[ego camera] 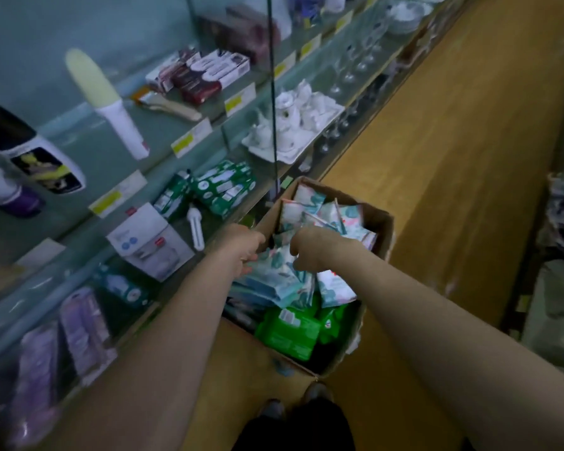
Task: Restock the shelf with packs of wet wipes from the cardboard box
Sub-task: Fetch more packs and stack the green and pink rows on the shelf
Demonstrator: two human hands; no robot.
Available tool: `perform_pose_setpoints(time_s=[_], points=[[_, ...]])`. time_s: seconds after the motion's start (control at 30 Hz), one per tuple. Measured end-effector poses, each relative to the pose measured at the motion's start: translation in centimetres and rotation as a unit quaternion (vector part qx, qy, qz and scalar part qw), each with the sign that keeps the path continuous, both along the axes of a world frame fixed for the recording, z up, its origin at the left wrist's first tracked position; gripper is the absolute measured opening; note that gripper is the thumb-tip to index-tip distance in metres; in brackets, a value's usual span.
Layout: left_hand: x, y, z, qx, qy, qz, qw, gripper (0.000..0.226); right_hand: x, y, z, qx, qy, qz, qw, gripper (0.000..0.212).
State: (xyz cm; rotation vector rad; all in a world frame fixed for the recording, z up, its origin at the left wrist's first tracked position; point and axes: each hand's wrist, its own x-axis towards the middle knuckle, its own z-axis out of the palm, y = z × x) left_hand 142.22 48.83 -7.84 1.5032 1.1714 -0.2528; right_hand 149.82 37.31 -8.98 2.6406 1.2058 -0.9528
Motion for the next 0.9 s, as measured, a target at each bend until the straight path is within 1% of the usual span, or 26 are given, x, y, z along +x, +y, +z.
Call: perform_pose_setpoints(time_s=[0.1, 0.2, 0.37, 0.47, 0.57, 0.73, 0.8, 0.83, 0.9], points=[[-0.8, 1.2, -2.9, -0.017, 0.027, 0.038, 0.999, 0.040, -0.2, 1.5, -3.4, -0.012, 0.043, 0.018, 0.999, 0.039], [-1.6, 1.8, -5.4, -0.024, 0.044, 0.076, 0.996, 0.034, -0.8, 2.8, -6.0, -0.010, 0.067, 0.025, 0.997, 0.047], [-2.9, 1.8, -8.8, -0.076, 0.055, 0.115, 0.989, 0.031, -2.3, 4.7, -9.3, -0.035, 0.129, 0.012, 0.991, 0.060], [-3.2, 1.9, -10.1, -0.092, 0.054, 0.143, 0.984, 0.026, -2.6, 4.9, -10.8, -0.039, 0.129, -0.004, 0.991, 0.061], [-3.3, 1.6, -10.8, -0.108, 0.054, 0.141, 0.983, 0.020, -2.5, 4.9, -11.5, -0.032, 0.117, -0.016, 0.992, 0.061], [-3.0, 1.4, -10.9, -0.122, 0.038, 0.134, 0.983, 0.012, -1.2, 5.0, -10.8, -0.038, 0.145, -0.022, 0.989, 0.072], [-2.8, 1.2, -10.6, -0.131, 0.028, 0.128, 0.983, 0.013, -0.5, 4.4, -10.1, -0.042, 0.172, -0.050, 0.983, 0.069], [-2.6, 1.3, -10.6, -0.132, 0.020, 0.126, 0.983, 0.015, -0.1, 3.9, -9.7, -0.037, 0.188, -0.067, 0.979, 0.064], [-2.2, 1.3, -10.4, -0.132, 0.001, 0.135, 0.982, 0.018, 0.8, 2.9, -9.0, 0.000, 0.228, -0.115, 0.967, 0.046]])
